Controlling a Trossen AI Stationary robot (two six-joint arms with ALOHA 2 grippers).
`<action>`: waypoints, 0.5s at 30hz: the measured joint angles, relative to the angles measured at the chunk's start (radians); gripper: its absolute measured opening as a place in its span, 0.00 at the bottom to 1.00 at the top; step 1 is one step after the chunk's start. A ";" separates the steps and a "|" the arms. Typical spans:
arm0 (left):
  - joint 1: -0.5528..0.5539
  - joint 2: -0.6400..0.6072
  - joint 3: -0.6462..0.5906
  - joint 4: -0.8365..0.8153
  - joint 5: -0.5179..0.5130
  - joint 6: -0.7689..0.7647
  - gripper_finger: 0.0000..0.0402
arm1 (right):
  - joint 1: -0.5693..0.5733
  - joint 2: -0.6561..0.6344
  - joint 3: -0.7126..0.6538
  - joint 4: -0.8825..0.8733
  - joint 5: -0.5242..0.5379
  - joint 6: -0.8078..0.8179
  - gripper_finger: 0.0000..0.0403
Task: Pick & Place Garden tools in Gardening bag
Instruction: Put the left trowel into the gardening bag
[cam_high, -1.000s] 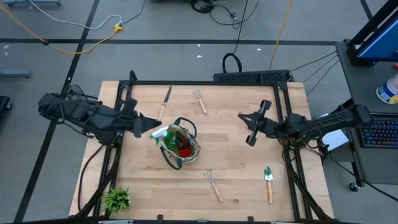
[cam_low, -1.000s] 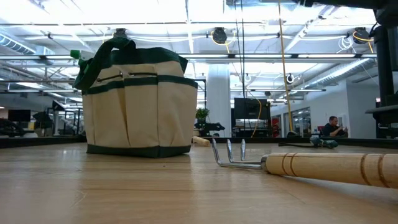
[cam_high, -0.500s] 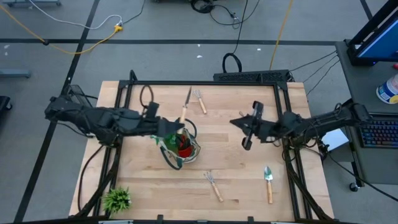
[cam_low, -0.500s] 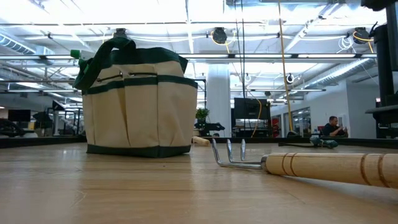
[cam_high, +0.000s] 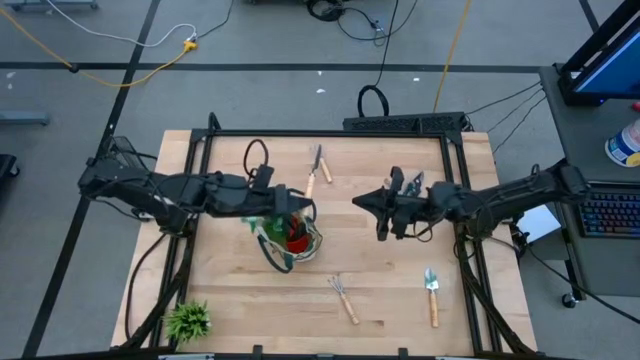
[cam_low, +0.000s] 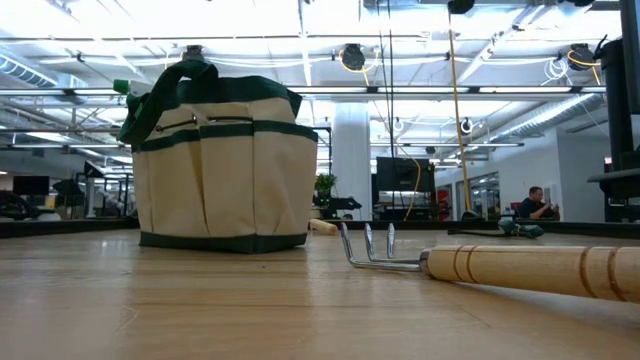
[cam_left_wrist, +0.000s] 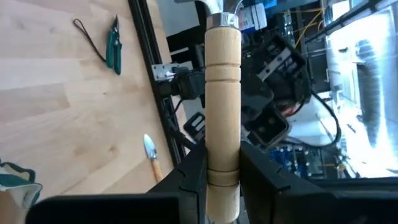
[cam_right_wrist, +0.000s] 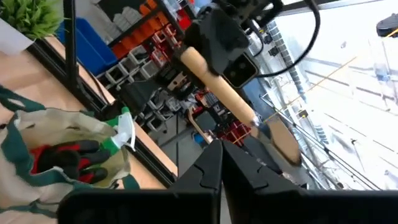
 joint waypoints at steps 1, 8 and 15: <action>0.005 0.000 0.000 0.000 0.005 -0.008 0.17 | 0.000 0.008 0.004 0.000 0.000 -0.011 0.00; 0.030 0.000 0.000 -0.007 0.033 -0.066 0.17 | 0.023 0.066 0.045 0.000 0.024 -0.141 0.01; 0.033 0.042 0.000 0.004 0.086 -0.134 0.17 | 0.061 0.119 0.079 0.009 0.024 -0.209 0.15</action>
